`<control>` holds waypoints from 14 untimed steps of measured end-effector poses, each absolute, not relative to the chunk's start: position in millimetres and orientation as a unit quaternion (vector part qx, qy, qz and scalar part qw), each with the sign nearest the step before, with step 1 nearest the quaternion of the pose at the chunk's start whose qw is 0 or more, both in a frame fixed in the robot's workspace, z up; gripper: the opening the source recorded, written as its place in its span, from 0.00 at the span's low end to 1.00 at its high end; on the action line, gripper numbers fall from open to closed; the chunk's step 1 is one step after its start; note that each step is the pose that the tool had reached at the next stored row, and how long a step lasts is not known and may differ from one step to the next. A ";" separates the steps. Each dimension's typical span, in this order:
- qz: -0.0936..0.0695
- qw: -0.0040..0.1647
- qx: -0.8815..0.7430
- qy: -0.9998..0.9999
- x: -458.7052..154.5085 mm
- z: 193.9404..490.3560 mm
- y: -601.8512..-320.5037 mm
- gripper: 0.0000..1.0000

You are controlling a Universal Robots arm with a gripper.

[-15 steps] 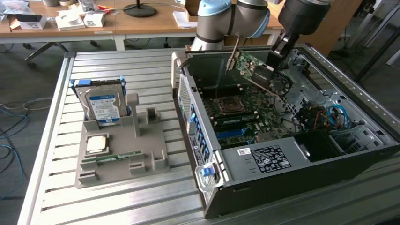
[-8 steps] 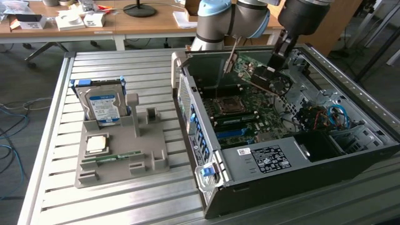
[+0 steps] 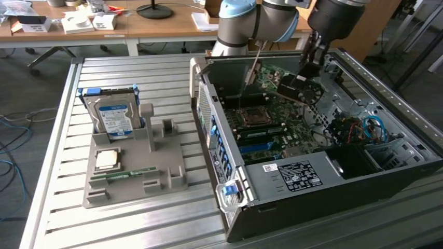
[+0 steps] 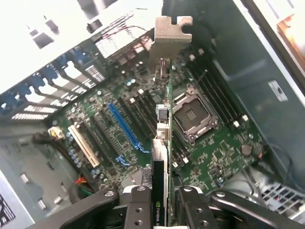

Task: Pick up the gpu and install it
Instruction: 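Insert the gpu into the slot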

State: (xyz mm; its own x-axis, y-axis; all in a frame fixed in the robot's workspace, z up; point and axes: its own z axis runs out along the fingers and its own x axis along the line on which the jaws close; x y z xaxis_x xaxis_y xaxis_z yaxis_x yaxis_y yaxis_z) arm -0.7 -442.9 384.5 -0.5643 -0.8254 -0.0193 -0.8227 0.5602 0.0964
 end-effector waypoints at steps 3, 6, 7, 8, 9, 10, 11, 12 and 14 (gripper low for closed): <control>-0.047 0.015 0.491 -0.870 -0.7 384.2 -442.9 0.26; -0.046 0.017 0.514 -0.856 -0.7 383.9 -442.9 0.26; -0.046 0.017 0.522 -0.852 -0.7 383.8 -442.9 0.26; -0.046 0.017 0.530 -0.847 -0.7 383.7 -442.9 0.26; -0.046 0.018 0.538 -0.842 -0.7 383.6 -442.9 0.26; -0.046 0.018 0.545 -0.837 -0.7 383.5 -442.9 0.26; -0.046 0.019 0.553 -0.832 -0.7 383.4 -442.9 0.26; -0.045 0.019 0.560 -0.827 -0.7 383.3 -442.9 0.26; -0.045 0.020 0.575 -0.817 -0.7 383.1 -442.9 0.26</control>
